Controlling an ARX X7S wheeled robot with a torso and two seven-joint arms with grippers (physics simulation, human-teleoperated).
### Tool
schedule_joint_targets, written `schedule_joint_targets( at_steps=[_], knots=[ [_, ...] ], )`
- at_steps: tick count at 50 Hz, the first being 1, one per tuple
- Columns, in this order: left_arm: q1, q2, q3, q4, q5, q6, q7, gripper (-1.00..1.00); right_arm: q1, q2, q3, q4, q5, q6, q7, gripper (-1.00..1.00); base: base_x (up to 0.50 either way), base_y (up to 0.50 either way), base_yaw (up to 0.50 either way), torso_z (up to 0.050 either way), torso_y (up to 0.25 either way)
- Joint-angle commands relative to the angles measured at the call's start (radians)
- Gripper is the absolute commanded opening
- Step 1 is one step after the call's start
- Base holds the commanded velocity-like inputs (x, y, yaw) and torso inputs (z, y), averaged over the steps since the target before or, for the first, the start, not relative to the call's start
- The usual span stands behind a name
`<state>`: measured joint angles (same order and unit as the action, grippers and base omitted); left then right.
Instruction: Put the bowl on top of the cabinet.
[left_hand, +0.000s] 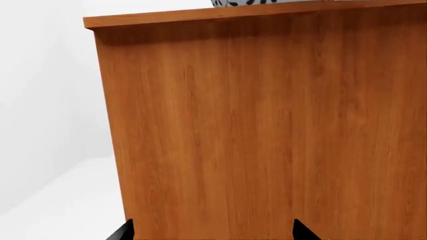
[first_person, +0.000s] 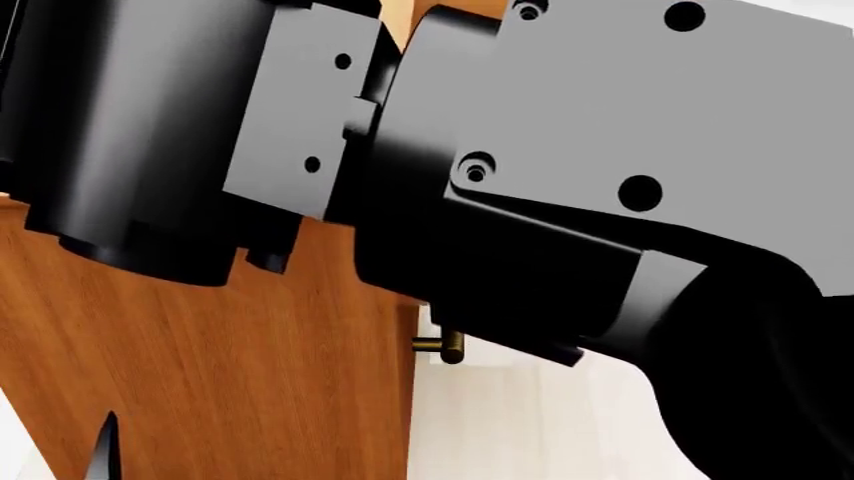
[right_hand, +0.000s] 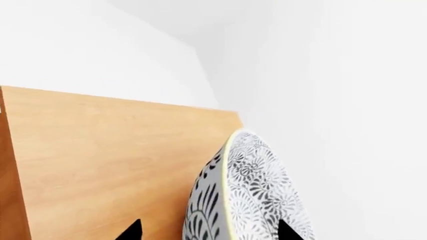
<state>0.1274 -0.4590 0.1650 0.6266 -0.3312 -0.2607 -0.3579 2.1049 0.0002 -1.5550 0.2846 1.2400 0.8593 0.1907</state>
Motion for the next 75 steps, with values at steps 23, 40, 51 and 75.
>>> schedule_joint_targets(
  at_steps=[23, 40, 51, 75],
  knots=[
    [0.000, -0.004, 0.014, -0.004, 0.008, 0.004, -0.008, 1.00, 0.143, 0.212, 0.030, -0.222, 0.090, 0.078, 0.064, 1.00, 0.00, 0.00, 0.00, 0.000, 0.000],
    [-0.005, -0.004, 0.020, -0.016, 0.012, 0.006, -0.011, 1.00, 0.142, 0.443, 0.033, -0.398, 0.117, 0.156, 0.143, 1.00, 0.00, 0.00, 0.00, 0.000, 0.000],
    [-0.008, -0.005, 0.024, -0.019, 0.013, 0.008, -0.012, 1.00, 0.027, 0.787, -0.025, -0.410, 0.037, 0.137, 0.271, 1.00, 0.00, 0.00, 0.00, 0.000, 0.000],
    [0.004, -0.019, 0.013, 0.003, 0.000, 0.009, -0.019, 1.00, 0.084, 1.570, 0.081, -0.833, 0.258, 0.172, 0.434, 1.00, 0.00, 0.00, 0.00, 0.000, 0.000]
  ],
)
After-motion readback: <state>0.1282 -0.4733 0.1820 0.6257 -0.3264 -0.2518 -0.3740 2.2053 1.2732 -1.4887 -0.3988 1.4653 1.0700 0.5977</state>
